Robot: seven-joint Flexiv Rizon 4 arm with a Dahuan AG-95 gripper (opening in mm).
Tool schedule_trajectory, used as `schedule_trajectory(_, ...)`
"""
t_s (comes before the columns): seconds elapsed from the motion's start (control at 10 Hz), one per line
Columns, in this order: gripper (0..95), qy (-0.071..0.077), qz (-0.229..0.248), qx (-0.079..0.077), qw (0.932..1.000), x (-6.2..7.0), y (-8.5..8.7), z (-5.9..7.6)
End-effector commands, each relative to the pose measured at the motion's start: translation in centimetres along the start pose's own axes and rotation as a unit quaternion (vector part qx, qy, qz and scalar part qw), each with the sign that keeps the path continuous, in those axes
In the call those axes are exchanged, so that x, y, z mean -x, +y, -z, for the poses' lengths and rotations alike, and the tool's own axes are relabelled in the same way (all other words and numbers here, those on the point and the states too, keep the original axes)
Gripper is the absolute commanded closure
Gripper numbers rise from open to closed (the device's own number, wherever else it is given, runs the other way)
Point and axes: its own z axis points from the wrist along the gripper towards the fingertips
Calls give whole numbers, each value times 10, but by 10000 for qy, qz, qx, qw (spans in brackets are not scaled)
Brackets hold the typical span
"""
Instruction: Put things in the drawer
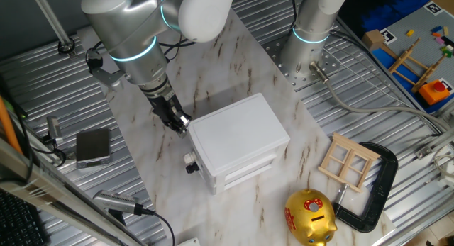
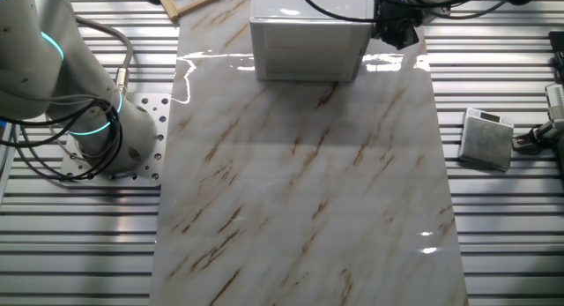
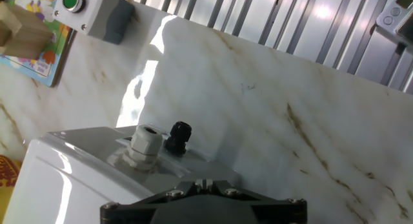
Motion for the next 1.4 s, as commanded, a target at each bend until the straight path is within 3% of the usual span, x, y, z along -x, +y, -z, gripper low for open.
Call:
schedule_trajectory(0.1,950,2,17,-11,10000,-1,1,0)
schedule_trajectory(0.8,950,17,291,-105,9995,1,-9,8)
schedule_trajectory(1.2,950,86,532,-150,9984,-5,-28,14)
schedule_trajectory(1.4,950,257,722,-316,9966,-11,-37,19)
